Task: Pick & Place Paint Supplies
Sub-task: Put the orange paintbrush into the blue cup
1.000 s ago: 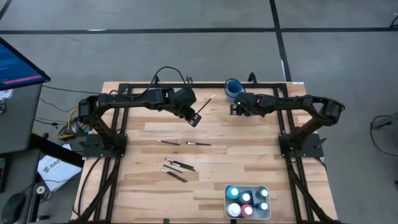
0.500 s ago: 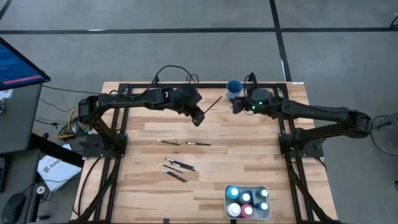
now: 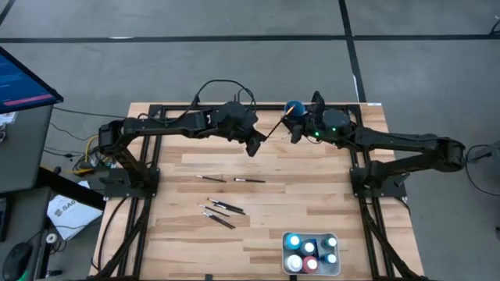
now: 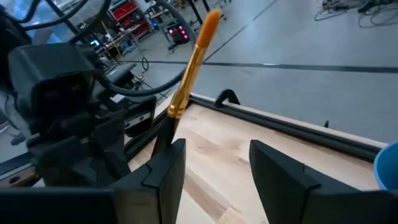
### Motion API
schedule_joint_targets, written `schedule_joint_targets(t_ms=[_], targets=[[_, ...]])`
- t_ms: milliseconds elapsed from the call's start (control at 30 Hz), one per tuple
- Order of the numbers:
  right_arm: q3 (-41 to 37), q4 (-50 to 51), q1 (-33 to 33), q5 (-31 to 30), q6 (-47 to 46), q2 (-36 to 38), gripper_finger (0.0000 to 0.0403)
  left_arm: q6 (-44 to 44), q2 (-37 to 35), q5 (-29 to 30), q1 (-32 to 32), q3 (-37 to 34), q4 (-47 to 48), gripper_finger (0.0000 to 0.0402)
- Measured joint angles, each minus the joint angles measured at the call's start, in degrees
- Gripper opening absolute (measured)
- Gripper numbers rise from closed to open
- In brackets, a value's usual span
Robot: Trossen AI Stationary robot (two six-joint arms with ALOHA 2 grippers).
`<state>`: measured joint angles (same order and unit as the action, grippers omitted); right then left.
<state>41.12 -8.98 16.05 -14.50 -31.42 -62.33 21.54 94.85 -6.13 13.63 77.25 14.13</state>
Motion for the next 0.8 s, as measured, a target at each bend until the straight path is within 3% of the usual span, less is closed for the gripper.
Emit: schedule_joint_targets(t_ms=[433,800], targets=[[0.00,2.79,0.02,4.15,5.40,6.55,0.0170,0.12,0.00,-1.32,0.00,0.00,-0.16,0.0000],[0.00,-4.30,1.97,4.23,6.97,2.50,0.0170,-0.11,0.00,-1.25,-0.85,0.00,-2.72,0.0000]])
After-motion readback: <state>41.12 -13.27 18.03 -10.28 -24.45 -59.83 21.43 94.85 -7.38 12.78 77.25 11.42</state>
